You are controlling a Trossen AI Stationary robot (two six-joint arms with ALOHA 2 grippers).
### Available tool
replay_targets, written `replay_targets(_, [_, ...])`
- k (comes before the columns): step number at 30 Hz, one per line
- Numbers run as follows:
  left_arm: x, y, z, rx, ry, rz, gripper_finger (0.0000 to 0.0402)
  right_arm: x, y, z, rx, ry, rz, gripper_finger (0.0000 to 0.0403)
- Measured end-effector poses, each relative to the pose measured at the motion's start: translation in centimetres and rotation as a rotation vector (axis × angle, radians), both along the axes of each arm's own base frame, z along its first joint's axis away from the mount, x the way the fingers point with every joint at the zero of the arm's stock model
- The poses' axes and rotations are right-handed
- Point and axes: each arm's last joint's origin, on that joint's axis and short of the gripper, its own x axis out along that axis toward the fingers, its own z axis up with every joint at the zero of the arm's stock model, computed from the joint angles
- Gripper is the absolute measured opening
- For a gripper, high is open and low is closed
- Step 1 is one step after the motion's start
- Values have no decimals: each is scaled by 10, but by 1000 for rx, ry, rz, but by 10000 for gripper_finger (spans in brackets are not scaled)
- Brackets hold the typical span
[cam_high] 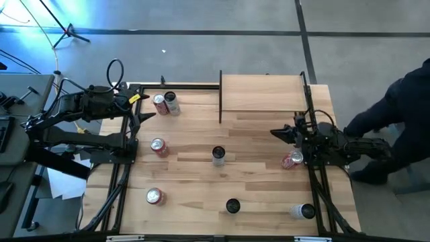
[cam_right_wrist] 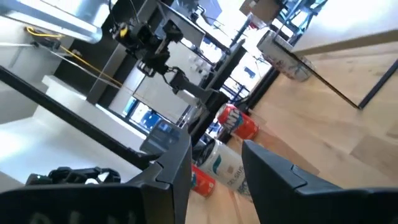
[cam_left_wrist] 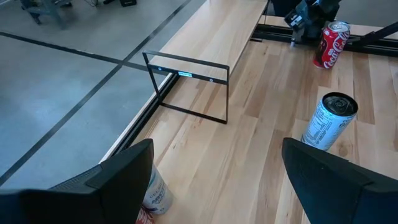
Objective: Place canned beverage on shelf
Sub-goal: Put the red soda can on the shelf
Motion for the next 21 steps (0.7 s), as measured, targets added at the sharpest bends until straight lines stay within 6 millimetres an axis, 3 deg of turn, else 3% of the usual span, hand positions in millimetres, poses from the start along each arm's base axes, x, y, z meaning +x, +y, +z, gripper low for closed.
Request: replay_targets(21, [0,0,0,0,0,0,335,-3,-1,16,-100,-160,-57,129])
